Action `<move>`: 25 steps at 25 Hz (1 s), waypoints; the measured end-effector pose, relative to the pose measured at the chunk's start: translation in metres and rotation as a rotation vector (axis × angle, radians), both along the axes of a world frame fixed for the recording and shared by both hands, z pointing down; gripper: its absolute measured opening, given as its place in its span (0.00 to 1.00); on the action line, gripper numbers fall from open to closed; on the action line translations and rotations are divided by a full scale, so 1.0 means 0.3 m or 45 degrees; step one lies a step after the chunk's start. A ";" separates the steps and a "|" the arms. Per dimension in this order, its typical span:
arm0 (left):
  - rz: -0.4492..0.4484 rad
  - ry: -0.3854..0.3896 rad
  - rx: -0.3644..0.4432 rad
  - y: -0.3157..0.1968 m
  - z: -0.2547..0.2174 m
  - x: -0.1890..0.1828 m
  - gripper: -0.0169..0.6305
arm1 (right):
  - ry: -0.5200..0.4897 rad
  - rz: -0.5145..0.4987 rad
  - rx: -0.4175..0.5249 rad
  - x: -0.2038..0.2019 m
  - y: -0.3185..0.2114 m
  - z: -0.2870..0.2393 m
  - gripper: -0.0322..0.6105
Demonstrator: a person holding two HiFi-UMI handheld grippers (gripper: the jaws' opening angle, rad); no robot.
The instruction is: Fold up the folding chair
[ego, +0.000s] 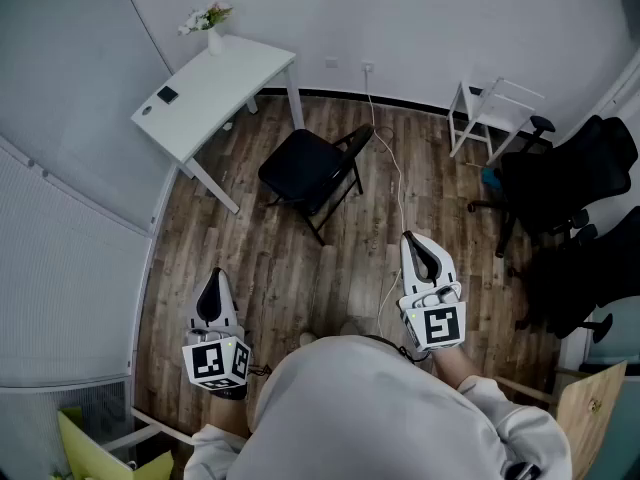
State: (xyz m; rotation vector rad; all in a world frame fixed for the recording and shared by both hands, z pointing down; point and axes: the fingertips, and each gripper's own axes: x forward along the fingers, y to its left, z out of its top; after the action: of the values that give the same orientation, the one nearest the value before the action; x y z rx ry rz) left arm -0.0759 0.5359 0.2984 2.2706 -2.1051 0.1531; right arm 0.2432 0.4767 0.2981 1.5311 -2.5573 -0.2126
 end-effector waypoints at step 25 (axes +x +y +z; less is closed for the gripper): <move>0.016 -0.048 0.052 -0.025 0.003 0.066 0.73 | -0.058 -0.022 0.153 0.069 -0.017 -0.044 0.73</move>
State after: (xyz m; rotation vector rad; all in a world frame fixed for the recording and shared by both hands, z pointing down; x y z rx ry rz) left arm -0.0560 0.5285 0.2994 2.3223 -2.1315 0.1565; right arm 0.2638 0.4714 0.2850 1.5724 -2.6381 -0.3432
